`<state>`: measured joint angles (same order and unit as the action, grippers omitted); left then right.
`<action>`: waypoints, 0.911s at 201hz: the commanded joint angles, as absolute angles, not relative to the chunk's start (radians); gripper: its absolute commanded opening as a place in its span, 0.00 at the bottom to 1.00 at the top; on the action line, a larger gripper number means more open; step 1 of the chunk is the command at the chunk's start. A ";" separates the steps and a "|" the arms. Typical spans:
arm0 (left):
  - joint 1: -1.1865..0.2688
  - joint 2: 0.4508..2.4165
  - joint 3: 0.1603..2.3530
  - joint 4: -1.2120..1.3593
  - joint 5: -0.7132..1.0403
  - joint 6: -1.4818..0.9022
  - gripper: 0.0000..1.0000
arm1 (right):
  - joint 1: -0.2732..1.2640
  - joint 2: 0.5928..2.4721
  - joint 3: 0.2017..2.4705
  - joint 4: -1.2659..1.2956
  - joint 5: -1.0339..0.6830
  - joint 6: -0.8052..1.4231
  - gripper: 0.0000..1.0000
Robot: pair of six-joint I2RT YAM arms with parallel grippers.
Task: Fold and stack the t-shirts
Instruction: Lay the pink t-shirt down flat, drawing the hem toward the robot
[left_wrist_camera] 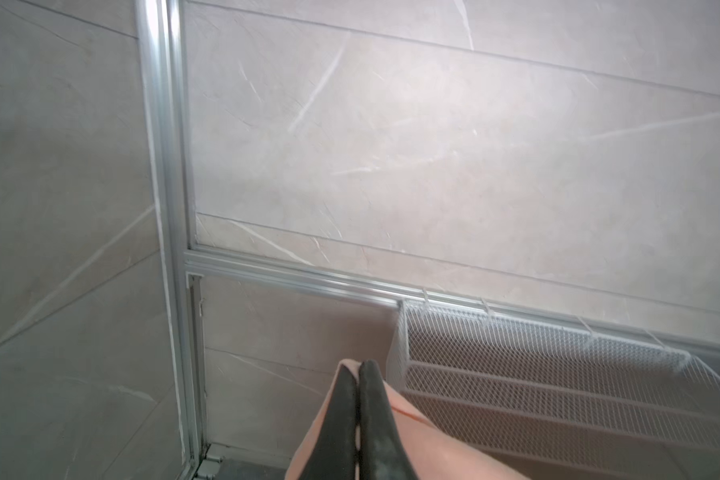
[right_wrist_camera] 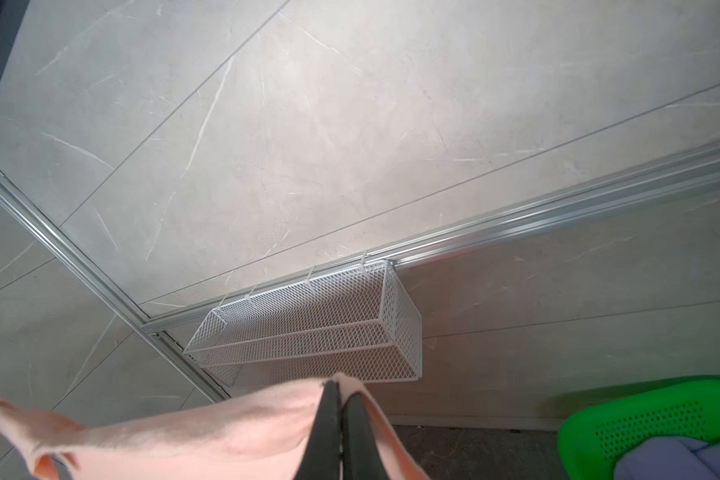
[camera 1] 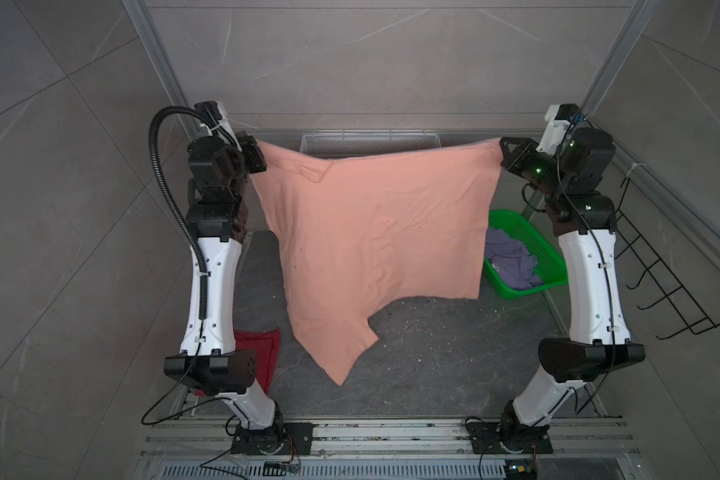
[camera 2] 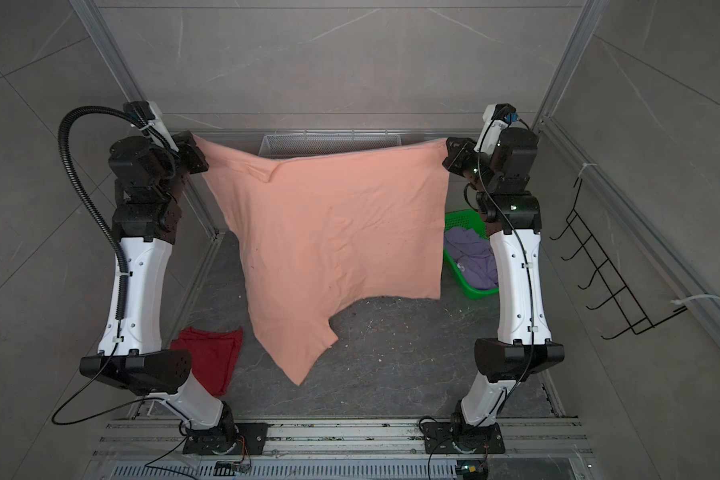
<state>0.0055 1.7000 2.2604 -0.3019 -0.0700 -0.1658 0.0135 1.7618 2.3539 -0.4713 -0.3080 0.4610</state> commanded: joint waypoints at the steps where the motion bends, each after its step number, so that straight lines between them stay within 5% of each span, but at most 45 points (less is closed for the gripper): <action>1: 0.021 1.645 2.375 -0.262 -0.025 -0.210 0.00 | 0.012 1.707 2.407 -0.448 -0.297 0.462 0.01; 57: 0.021 1.250 1.799 -0.176 -0.054 -0.245 0.00 | 0.012 1.491 1.981 -0.402 -0.306 0.432 0.02; 110: 0.019 0.884 1.165 -0.369 -0.095 -0.503 0.00 | 0.012 1.288 1.345 -0.424 -0.287 0.432 0.02; 183: 0.015 0.818 0.618 -0.658 0.069 -0.748 0.00 | 0.030 1.317 0.854 -0.415 -0.246 0.461 0.03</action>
